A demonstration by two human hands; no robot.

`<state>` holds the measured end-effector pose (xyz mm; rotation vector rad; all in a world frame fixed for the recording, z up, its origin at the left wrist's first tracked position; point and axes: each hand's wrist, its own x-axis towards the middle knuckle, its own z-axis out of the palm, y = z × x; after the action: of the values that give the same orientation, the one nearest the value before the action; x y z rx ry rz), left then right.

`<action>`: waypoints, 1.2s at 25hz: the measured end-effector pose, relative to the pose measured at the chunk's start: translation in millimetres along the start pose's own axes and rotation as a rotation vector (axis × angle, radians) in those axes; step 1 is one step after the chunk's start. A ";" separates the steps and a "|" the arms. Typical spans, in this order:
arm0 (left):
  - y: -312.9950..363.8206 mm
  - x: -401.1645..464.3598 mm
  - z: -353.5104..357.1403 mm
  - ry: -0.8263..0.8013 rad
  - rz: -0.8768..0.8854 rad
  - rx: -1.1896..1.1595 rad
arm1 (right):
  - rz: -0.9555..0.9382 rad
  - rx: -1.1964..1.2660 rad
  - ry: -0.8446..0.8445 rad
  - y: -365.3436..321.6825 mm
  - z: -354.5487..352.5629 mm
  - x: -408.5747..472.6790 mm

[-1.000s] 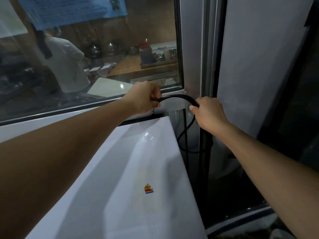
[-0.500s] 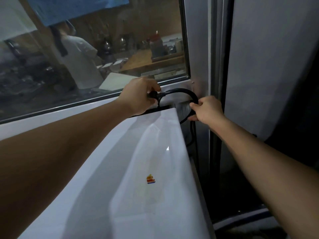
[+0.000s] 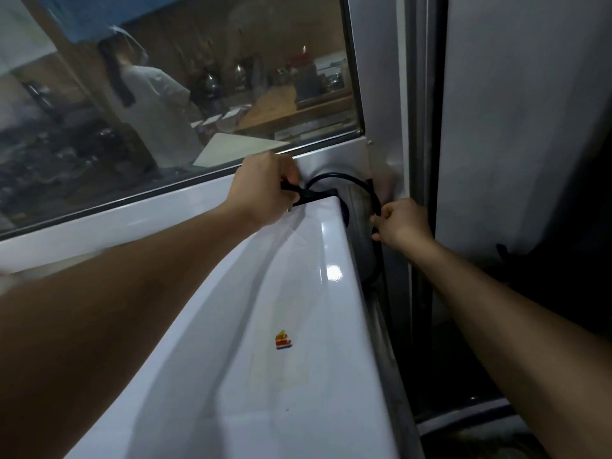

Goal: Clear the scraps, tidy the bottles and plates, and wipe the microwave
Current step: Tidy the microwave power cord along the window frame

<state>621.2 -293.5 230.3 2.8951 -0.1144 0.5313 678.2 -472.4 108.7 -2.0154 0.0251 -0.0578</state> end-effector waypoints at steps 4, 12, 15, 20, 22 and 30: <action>2.0 0.6 0.6 0.002 0.018 0.040 | -0.022 -0.223 -0.010 10.6 1.7 -10.2; 4.6 3.8 -5.4 0.021 0.020 0.213 | 0.246 0.223 -0.055 -7.0 8.3 3.5; -1.2 3.2 -5.5 0.085 0.035 0.153 | 0.277 0.407 -0.065 -9.8 18.8 2.8; -6.2 -3.6 3.0 0.139 0.022 0.081 | 0.275 0.351 -0.212 25.4 30.7 0.3; -7.2 -1.9 3.0 0.134 0.016 0.071 | 0.269 0.353 -0.263 31.0 27.5 2.5; -7.3 0.8 2.6 0.112 -0.014 0.100 | 0.253 0.229 -0.343 36.7 13.5 1.3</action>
<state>623.6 -286.9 226.9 2.9513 -0.0530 0.7140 680.4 -476.2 69.8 -1.7559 0.0520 0.4270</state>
